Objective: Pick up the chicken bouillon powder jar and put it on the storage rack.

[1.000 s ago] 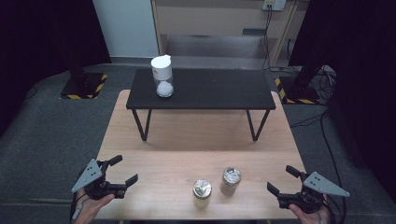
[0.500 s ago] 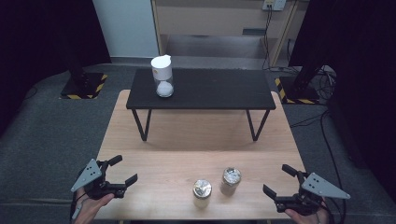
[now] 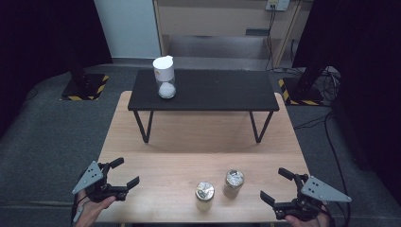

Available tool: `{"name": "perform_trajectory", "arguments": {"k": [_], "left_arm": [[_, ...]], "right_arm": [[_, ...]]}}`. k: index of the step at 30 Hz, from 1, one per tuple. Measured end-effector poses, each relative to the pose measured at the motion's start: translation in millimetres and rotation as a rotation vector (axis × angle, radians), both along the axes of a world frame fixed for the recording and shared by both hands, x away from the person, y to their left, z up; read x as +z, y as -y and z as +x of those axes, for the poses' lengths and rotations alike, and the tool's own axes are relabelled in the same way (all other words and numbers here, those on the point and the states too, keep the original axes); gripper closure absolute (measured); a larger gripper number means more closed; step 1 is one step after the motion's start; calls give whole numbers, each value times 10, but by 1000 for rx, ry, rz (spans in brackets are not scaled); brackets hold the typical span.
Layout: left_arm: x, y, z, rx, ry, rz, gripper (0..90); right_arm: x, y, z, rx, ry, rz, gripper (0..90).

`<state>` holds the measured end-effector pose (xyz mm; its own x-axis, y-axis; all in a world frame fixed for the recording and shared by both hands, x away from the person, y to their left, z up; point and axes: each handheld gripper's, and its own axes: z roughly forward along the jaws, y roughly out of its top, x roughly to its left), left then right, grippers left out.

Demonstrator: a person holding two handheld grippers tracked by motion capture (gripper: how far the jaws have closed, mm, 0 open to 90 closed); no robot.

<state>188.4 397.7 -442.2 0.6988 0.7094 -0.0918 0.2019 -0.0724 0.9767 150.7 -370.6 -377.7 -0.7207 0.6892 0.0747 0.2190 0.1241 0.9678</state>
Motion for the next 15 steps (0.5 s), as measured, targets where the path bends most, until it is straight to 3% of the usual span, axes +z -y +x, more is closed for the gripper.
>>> {"name": "perform_trajectory", "arguments": {"k": [15], "left_arm": [[-6,-3,0,8,-3,-6,25]], "right_arm": [[60,-140,57,66,-3,-9,25]]}}
